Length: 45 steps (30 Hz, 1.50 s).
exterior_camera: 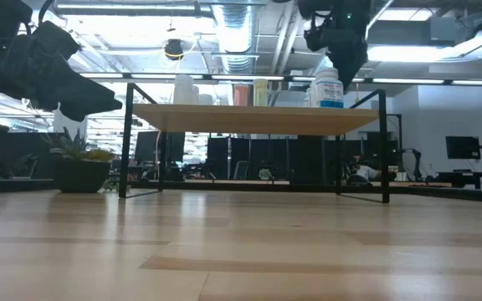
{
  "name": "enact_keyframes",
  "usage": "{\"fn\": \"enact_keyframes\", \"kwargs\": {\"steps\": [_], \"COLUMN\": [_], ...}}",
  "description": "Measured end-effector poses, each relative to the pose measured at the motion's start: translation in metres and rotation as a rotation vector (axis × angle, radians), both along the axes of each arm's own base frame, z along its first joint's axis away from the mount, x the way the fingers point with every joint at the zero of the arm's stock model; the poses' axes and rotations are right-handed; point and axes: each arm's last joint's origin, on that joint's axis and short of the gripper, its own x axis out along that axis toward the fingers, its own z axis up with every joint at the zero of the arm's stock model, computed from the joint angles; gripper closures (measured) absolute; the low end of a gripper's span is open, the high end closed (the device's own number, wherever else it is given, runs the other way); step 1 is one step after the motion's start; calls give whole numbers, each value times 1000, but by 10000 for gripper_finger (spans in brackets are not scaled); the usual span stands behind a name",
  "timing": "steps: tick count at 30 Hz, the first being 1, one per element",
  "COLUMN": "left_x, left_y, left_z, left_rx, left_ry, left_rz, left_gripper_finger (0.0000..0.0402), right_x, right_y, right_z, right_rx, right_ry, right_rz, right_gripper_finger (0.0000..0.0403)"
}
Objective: Pick and place medicine bottles onto shelf by color
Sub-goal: Adjust the white and blue pill bottles on the shelf, then return to Home Position
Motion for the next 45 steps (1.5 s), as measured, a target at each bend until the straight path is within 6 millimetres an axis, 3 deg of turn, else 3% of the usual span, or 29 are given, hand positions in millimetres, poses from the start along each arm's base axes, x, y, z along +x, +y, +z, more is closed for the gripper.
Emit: {"fn": "enact_keyframes", "kwargs": {"steps": [10, 15, 22, 29, 33, 45], "left_x": [0, 0, 0, 0, 0, 0], "left_y": [0, 0, 0, 0, 0, 0], "left_z": [0, 0, 0, 0, 0, 0], "left_rx": [0, -1, -1, -1, -1, -1], "left_ry": [0, 0, 0, 0, 0, 0], "left_rz": [0, 0, 0, 0, 0, 0], "left_gripper_finger": [187, 187, 187, 187, 187, 187], "right_x": [-3, -16, -43, -69, -74, -80], "right_y": [2, 13, 50, 96, 115, 159], "right_z": [2, 24, 57, 78, 69, -14], "right_rx": [7, 4, -19, -31, -33, 79], "right_ry": [0, -39, -192, -382, -553, -861], "right_rz": [-20, -41, 4, 181, 278, 412], "right_gripper_finger": [285, 285, 285, 285, 285, 285]}}
